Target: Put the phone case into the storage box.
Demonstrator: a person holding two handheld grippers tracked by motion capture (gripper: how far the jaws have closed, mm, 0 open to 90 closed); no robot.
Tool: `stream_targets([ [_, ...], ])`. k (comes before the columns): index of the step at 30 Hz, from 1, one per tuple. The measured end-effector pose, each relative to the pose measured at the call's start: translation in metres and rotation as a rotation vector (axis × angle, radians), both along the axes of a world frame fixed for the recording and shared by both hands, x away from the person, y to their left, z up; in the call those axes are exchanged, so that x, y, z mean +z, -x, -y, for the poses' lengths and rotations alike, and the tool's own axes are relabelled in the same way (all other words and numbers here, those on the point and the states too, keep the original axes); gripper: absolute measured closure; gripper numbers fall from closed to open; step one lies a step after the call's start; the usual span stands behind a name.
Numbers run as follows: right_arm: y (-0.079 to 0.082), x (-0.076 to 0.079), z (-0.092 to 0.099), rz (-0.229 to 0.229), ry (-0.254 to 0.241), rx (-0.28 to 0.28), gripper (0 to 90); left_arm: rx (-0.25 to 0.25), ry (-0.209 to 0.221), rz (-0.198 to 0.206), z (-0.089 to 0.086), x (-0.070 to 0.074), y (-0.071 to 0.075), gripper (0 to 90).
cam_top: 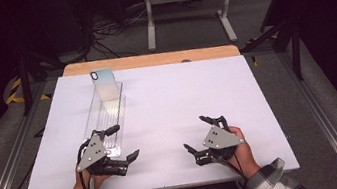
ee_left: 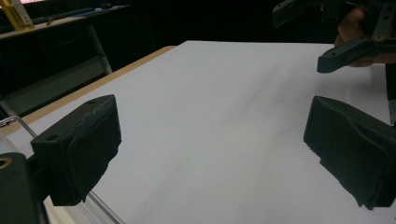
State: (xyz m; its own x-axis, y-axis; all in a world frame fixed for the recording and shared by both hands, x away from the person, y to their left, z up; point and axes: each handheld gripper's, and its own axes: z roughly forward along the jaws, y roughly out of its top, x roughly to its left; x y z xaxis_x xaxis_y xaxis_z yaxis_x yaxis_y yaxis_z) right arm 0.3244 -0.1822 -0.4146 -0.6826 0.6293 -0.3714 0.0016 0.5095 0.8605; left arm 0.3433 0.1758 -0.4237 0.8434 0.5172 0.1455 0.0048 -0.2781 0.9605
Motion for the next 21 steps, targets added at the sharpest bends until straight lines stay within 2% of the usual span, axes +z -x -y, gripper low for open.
stream_targets([
  [9, 0.0001, 0.0027, 0.0038, 0.017, -0.016, -0.019, 7.1, 0.014, 0.004, 0.005, -0.0035, 0.0012, -0.0001, 4.7],
  [13, -0.0006, 0.0025, 0.0035, 0.029, -0.006, -0.034, 7.1, 0.015, 0.008, 0.007, -0.0063, 0.0029, -0.001, 4.8],
  [16, -0.0007, 0.002, 0.0041, 0.028, -0.004, -0.034, 7.1, 0.015, 0.0, 0.019, -0.0077, 0.0045, -0.0005, 4.8],
  [19, -0.0009, 0.0013, 0.0047, 0.019, 0.011, -0.037, 6.9, 0.022, 0.009, 0.015, -0.007, 0.0043, -0.0016, 5.0],
  [21, -0.0013, 0.0018, 0.0052, 0.018, 0.008, -0.041, 6.9, 0.02, -0.005, 0.011, -0.0056, 0.0031, -0.0022, 4.9],
])
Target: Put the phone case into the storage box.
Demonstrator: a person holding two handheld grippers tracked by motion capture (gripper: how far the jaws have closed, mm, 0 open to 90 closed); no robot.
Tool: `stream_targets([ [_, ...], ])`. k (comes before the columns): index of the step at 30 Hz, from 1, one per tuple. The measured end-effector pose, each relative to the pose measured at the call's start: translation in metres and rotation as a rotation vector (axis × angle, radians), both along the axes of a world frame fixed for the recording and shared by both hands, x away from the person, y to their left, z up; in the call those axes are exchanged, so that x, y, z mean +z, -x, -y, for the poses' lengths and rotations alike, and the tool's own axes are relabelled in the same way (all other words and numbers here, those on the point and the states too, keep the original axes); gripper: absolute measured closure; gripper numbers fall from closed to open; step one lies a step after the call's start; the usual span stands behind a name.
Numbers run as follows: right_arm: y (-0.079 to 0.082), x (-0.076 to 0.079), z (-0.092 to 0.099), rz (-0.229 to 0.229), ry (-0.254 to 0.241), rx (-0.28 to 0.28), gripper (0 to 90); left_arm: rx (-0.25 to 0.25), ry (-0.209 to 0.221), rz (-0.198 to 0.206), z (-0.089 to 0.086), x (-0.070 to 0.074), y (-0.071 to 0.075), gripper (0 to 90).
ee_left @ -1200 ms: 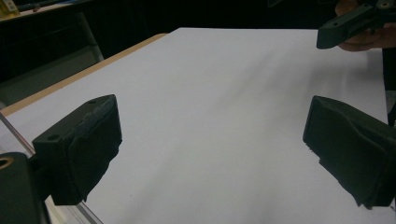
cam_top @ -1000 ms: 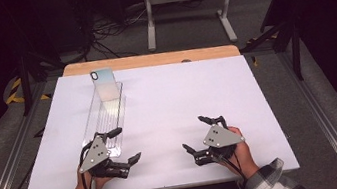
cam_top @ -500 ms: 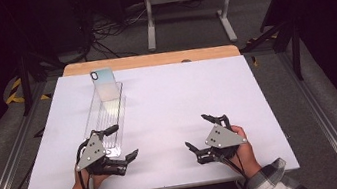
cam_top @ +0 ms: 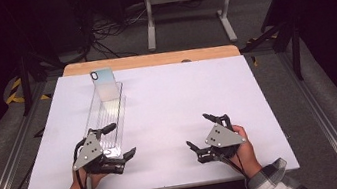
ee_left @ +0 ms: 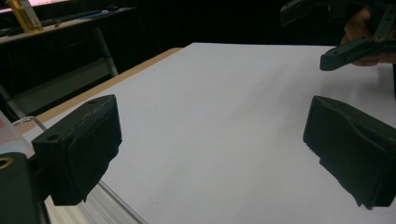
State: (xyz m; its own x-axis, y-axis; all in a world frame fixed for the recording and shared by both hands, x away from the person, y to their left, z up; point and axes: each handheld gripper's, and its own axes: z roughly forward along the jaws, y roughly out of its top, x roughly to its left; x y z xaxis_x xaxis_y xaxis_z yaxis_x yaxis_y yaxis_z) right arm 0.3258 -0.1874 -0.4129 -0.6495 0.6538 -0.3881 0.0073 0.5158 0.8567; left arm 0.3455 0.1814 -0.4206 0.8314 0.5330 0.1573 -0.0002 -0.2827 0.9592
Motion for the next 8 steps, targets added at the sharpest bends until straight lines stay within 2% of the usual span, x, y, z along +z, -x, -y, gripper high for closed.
stream_targets([
  [8, -0.0041, 0.0008, 0.0021, -0.014, -0.024, 0.0, 6.6, 0.018, 0.017, 0.006, -0.004, 0.0017, 0.0001, 5.0],
])
